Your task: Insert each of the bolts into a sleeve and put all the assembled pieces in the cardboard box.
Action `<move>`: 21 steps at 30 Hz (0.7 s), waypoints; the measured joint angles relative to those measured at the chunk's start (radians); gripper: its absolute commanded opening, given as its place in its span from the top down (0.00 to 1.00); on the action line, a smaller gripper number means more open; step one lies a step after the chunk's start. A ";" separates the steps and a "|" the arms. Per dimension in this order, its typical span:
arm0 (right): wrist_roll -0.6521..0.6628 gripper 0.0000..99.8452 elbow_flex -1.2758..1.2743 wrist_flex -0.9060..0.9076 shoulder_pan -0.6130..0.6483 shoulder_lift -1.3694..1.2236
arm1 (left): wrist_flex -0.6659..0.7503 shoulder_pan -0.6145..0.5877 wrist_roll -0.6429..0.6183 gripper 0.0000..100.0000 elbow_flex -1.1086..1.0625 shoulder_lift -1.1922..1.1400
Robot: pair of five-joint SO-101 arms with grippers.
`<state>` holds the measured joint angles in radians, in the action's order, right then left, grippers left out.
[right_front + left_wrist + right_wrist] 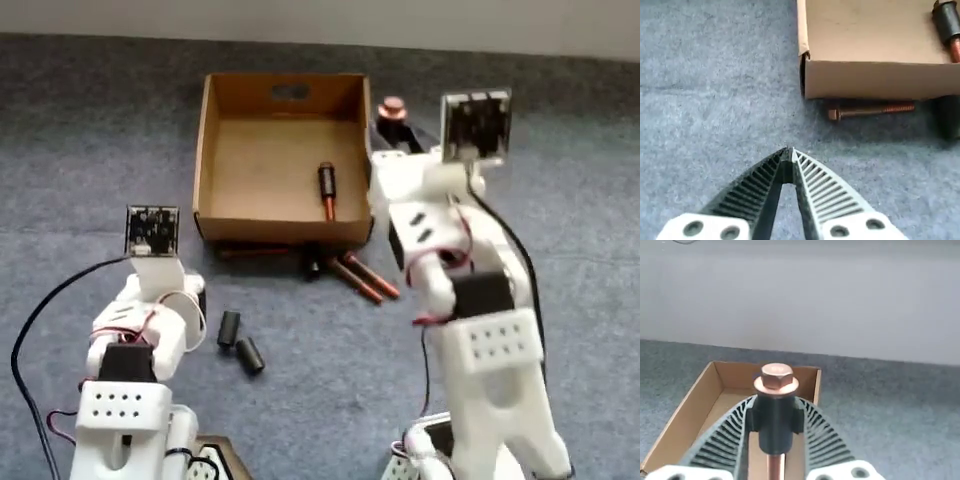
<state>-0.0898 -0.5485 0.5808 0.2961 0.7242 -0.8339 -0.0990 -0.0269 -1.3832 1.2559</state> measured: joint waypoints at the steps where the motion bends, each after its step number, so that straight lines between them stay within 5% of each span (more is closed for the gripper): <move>1: -0.008 0.99 0.018 0.000 0.009 -0.055 | 0.014 0.000 0.000 0.99 -0.018 0.000; 21: -0.026 0.99 0.474 0.002 0.126 -0.845 | 0.130 0.011 0.000 0.99 -0.123 0.006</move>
<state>-0.1158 -0.0744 0.5823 0.4219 -0.1212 -0.7035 -0.0882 -0.0269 -1.5060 1.2620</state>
